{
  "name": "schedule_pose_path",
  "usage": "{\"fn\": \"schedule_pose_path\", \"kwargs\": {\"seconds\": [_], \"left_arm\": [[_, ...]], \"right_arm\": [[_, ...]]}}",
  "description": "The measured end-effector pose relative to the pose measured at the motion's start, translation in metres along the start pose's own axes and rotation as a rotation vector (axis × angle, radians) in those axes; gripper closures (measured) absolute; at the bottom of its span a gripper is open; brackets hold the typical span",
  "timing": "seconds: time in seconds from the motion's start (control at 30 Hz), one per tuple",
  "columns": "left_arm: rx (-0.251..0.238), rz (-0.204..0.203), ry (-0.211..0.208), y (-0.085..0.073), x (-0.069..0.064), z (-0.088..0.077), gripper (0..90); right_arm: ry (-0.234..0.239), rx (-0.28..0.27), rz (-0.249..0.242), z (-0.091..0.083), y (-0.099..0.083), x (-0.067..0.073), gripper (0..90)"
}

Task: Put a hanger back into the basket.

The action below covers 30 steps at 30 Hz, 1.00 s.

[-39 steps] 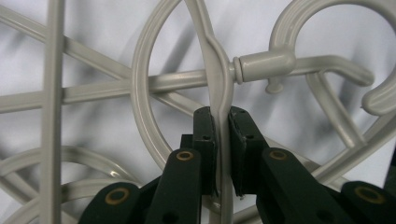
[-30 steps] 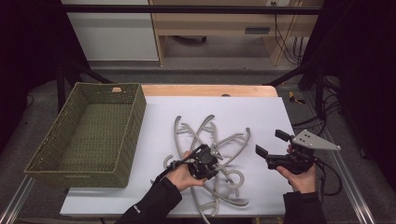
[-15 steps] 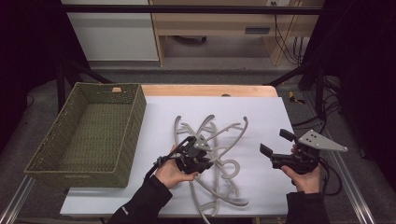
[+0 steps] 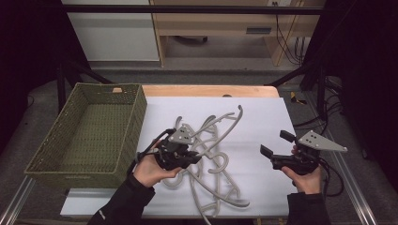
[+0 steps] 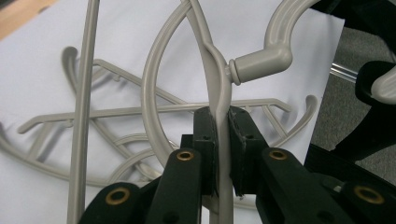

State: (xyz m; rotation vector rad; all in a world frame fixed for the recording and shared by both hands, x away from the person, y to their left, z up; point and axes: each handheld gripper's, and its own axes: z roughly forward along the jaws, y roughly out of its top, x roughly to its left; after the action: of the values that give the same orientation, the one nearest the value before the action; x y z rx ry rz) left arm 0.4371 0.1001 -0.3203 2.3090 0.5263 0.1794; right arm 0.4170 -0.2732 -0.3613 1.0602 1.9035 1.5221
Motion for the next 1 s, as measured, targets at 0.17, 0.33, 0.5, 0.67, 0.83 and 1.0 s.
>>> {"fn": "schedule_pose_path", "kwargs": {"seconds": [0.17, 0.33, 0.5, 0.67, 0.83, 1.0], "left_arm": [[-0.042, -0.011, 0.013, 0.003, 0.003, -0.029, 82.4], [-0.065, -0.011, 0.045, 0.004, 0.01, -0.055, 82.3], [-0.088, -0.036, 0.068, 0.002, 0.024, -0.079, 82.4], [-0.092, -0.063, 0.08, -0.002, 0.041, -0.092, 82.3], [-0.095, -0.082, 0.095, -0.007, 0.056, -0.102, 82.3], [-0.098, -0.101, 0.12, -0.012, 0.07, -0.116, 82.3]], "right_arm": [[0.0, 0.002, 0.0, 0.001, 0.0, 0.001, 6.6], [0.001, 0.004, 0.0, 0.002, 0.0, 0.001, 6.7], [0.005, 0.01, -0.001, 0.003, -0.001, 0.002, 6.7], [0.008, 0.015, -0.003, 0.004, -0.001, 0.003, 6.5], [0.012, 0.013, -0.005, 0.006, -0.001, 0.003, 6.4], [0.015, 0.02, -0.008, 0.007, -0.002, 0.004, 6.4]]}}
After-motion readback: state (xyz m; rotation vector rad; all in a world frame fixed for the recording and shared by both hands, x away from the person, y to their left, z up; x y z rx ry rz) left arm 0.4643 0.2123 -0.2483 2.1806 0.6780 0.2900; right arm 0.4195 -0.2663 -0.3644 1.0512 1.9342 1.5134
